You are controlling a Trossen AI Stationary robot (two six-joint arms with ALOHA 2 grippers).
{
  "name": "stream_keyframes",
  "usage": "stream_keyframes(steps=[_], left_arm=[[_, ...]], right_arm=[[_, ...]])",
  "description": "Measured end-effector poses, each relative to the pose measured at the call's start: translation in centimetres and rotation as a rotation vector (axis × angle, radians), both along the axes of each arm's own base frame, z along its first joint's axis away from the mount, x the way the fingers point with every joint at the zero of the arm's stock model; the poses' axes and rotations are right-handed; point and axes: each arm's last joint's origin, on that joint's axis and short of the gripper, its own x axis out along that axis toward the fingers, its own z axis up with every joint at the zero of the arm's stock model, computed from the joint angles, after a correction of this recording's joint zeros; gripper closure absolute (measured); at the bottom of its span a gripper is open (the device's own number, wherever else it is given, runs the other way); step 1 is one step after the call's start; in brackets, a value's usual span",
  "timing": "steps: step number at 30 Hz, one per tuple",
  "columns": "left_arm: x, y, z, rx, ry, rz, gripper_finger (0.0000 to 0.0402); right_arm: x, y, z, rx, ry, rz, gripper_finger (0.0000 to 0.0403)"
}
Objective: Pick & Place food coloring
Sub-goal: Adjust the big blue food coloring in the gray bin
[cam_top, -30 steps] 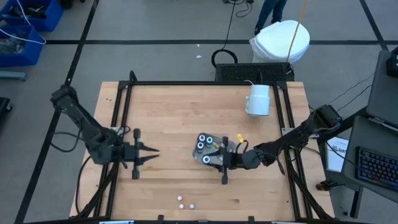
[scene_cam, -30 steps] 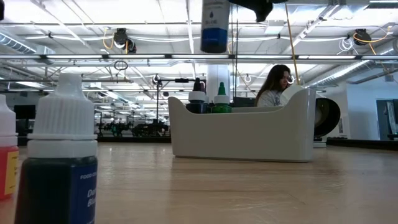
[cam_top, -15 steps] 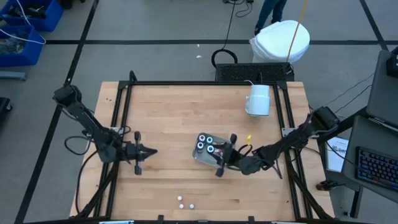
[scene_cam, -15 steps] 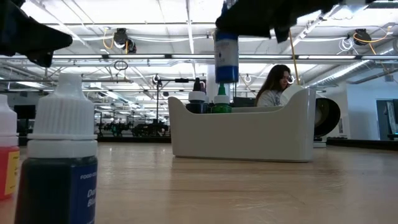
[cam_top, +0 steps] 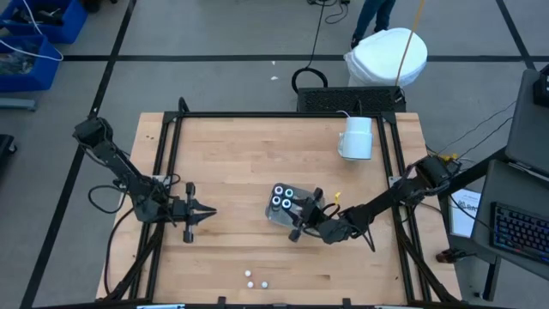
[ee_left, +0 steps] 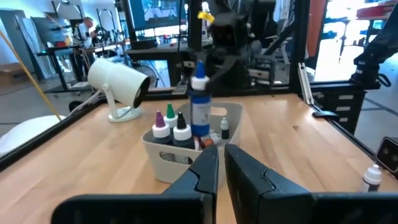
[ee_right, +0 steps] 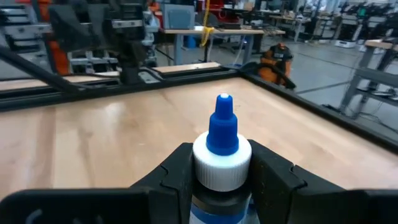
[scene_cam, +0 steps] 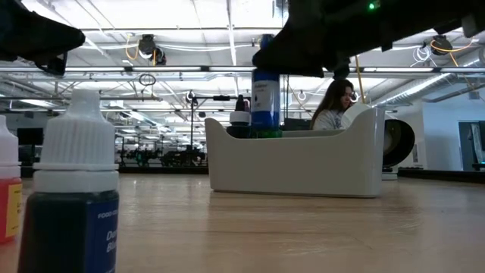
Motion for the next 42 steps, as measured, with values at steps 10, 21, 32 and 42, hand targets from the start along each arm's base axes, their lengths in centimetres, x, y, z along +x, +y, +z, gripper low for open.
stream_keyframes(steps=[10,21,32,42], left_arm=[[0.0,0.0,0.2,0.003,-0.016,0.000,0.0364],[0.0,0.0,0.2,0.010,-0.015,0.000,0.0364],[0.0,0.0,0.2,0.021,-0.015,-0.001,0.0364],[0.0,0.0,0.3,0.027,-0.016,-0.001,0.0364]], right_arm=[[0.1,0.3,-1.4,0.030,0.015,-0.009,0.0291],[0.0,0.1,-1.8,0.005,0.060,-0.016,0.0291],[-0.6,-0.3,-2.3,-0.005,0.054,-0.018,0.0292],[-0.7,-0.9,-2.6,0.018,0.034,-0.027,0.0292]])
